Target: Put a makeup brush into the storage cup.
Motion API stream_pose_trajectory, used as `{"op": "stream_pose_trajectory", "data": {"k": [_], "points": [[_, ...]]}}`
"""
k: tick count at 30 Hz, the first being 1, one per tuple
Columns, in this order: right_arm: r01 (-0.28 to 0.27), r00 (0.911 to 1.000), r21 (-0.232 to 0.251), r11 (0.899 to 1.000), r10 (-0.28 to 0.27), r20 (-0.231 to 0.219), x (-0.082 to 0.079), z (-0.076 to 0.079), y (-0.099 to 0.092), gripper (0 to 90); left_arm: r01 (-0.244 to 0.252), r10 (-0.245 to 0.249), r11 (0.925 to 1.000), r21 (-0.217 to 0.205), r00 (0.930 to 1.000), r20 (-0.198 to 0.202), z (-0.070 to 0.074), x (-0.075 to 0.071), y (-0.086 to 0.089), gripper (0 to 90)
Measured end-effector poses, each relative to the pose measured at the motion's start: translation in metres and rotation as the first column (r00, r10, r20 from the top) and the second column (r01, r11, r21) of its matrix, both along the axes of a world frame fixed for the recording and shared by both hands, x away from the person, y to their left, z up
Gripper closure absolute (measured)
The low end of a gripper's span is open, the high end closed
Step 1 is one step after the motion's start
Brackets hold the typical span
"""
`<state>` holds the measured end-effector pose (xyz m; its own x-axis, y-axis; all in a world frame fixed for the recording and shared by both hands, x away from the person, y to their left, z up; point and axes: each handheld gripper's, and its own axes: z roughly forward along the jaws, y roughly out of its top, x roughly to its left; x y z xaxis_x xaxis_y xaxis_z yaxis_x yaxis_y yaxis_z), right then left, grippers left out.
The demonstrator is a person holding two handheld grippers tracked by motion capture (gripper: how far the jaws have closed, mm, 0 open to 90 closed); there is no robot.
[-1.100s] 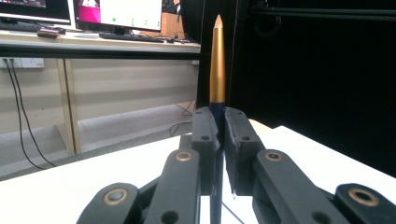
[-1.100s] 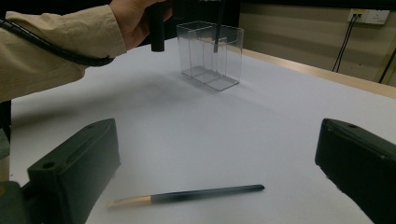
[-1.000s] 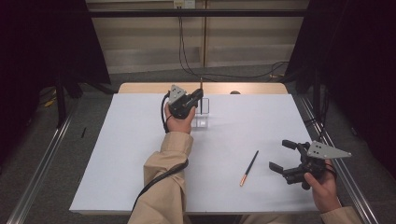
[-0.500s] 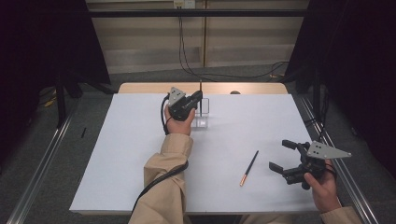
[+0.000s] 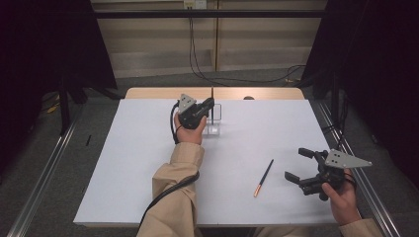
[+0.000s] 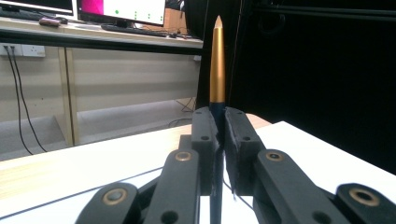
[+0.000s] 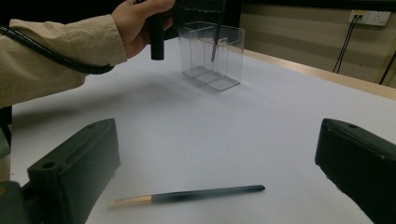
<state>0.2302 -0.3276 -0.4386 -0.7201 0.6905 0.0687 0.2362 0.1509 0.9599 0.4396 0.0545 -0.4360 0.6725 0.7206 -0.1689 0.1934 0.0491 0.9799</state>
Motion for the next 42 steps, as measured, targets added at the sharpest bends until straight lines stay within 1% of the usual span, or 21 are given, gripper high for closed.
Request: {"op": "stream_pose_trajectory", "data": {"k": [5,7,8,11,14,17,18,19,21,24,25,26,27,29,32,33,35,38,39,40,42], "points": [[-0.003,1.0,0.001,1.0,0.003,-0.004,0.0,0.0,0.001,0.0,0.011,-0.011,0.9999,0.0,0.9999,-0.001,0.0,-0.001,0.001,82.8],[-0.003,1.0,0.001,1.0,0.003,-0.003,0.0,0.0,0.001,0.0,0.021,-0.021,0.9996,-0.017,0.9997,-0.011,0.0,-0.001,0.001,80.5],[-0.002,1.0,-0.001,1.0,0.002,-0.002,0.0,0.0,0.001,0.0,0.024,-0.024,0.9993,-0.03,0.9997,-0.011,0.001,-0.001,0.001,77.2],[-0.004,1.0,-0.003,1.0,0.004,-0.001,0.0,0.0,0.002,0.0,0.036,-0.036,0.9992,-0.021,0.9993,-0.008,0.003,-0.001,0.0,63.1],[-0.007,1.0,-0.008,1.0,0.007,0.001,0.0,-0.001,0.002,0.0,0.043,-0.044,0.9977,-0.052,0.999,-0.005,0.004,0.0,0.001,41.2],[-0.01,1.0,-0.01,1.0,0.01,-0.001,0.0,0.0,0.002,0.0,0.05,-0.051,0.9972,-0.055,0.9987,-0.003,0.005,0.0,0.004,31.8],[-0.011,0.9999,-0.013,1.0,0.011,0.0,0.0,0.0,0.002,0.0,0.048,-0.048,0.9963,-0.072,0.9989,-0.001,0.005,-0.001,0.003,28.7],[-0.012,0.9999,-0.014,1.0,0.012,0.0,0.0,0.0,0.002,0.0,0.062,-0.061,0.9972,-0.043,0.9981,0.004,0.006,-0.001,0.006,26.9],[-0.011,0.9999,-0.013,1.0,0.011,0.0,0.0,0.0,0.002,0.0,0.072,-0.072,0.9968,-0.035,0.9974,0.006,0.006,-0.002,0.007,23.5],[-0.011,0.9999,-0.015,1.0,0.011,-0.001,0.0,0.0,0.002,0.0,0.089,-0.089,0.9944,-0.056,0.996,0.003,0.007,-0.004,0.007,18.2],[-0.012,0.9999,-0.015,1.0,0.012,-0.001,0.0,0.0,0.002,0.0,0.102,-0.102,0.9937,-0.047,0.9948,0.003,0.008,-0.005,0.009,16.4],[-0.012,0.9999,-0.017,1.0,0.012,-0.001,0.0,-0.001,0.002,0.0,0.102,-0.102,0.9921,-0.073,0.9948,-0.001,0.008,-0.006,0.008,14.8],[-0.014,0.9999,-0.016,1.0,0.014,0.001,0.0,-0.001,0.002,0.0,0.115,-0.116,0.9917,-0.057,0.9933,-0.001,0.009,-0.006,0.01,13.6],[-0.013,0.9999,-0.014,1.0,0.013,0.0,0.0,-0.001,0.003,0.0,0.115,-0.116,0.9899,-0.083,0.9933,-0.001,0.009,-0.008,0.01,10.4],[-0.014,0.9999,-0.014,1.0,0.014,-0.001,0.0,-0.001,0.003,0.0,0.131,-0.131,0.99,-0.051,0.9914,0.009,0.009,-0.011,0.013,7.9],[-0.012,0.9999,-0.015,1.0,0.012,-0.002,0.0,-0.001,0.003,0.0,0.131,-0.131,0.9886,-0.074,0.9913,0.007,0.01,-0.012,0.012,7.5],[-0.014,0.9999,-0.017,1.0,0.014,-0.001,0.0,-0.001,0.003,0.0,0.141,-0.141,0.9881,-0.061,0.99,0.012,0.01,-0.013,0.015,6.1],[-0.013,0.9999,-0.019,1.0,0.013,-0.007,0.0,-0.001,0.003,0.0,0.153,-0.153,0.9852,-0.077,0.9882,0.013,0.012,-0.016,0.017,4.2],[-0.015,0.9999,-0.019,1.0,0.014,-0.007,0.0,-0.001,0.004,0.0,0.171,-0.17,0.9843,-0.044,0.9852,0.02,0.013,-0.017,0.02,4.1],[-0.015,0.9999,-0.019,1.0,0.014,-0.006,0.0,-0.001,0.004,0.0,0.167,-0.167,0.9834,-0.071,0.9859,0.015,0.013,-0.018,0.019,3.4],[-0.014,0.9999,-0.019,1.0,0.014,-0.005,0.0,-0.001,0.004,0.0,0.175,-0.174,0.9819,-0.072,0.9845,0.016,0.013,-0.019,0.021,2.4]]}}
